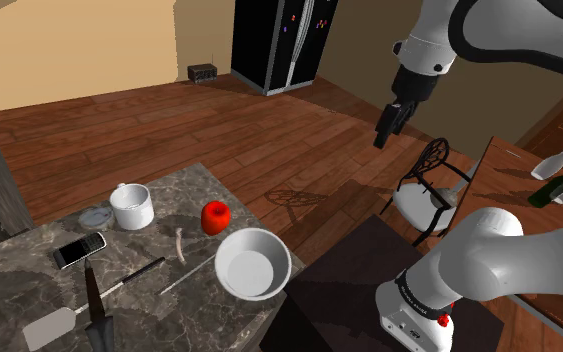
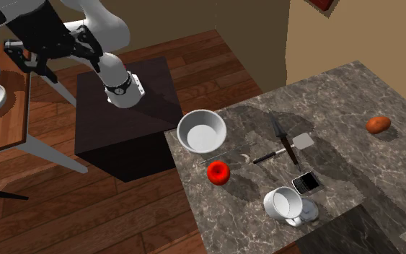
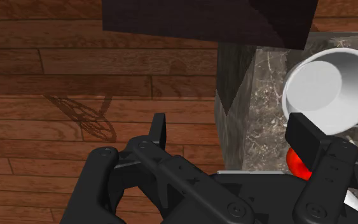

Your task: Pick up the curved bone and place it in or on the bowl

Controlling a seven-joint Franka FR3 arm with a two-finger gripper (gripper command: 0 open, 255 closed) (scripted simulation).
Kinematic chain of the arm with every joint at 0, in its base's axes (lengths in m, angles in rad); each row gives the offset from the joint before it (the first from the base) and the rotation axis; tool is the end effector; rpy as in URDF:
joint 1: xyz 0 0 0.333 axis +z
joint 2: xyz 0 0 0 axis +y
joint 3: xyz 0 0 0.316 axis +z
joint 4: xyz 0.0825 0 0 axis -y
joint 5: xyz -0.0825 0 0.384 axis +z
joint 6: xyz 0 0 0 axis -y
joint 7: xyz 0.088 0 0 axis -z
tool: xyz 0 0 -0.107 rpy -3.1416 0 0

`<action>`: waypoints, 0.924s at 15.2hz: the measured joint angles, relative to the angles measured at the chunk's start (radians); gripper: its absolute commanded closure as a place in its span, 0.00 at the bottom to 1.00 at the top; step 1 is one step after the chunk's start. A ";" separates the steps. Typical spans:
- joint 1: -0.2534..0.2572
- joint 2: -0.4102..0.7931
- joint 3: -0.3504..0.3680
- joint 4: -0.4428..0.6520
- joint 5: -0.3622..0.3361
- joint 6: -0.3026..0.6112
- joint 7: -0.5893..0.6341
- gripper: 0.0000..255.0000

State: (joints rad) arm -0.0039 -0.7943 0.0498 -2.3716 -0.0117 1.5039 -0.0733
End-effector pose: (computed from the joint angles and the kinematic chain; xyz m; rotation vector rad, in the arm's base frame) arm 0.2966 0.0167 0.5799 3.0897 0.1587 -0.1161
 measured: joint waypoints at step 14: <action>0.056 0.220 0.185 -0.081 0.169 0.318 0.232 0.00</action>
State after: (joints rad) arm 0.0521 -0.5742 0.2348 -2.4523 0.1571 1.8220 0.1584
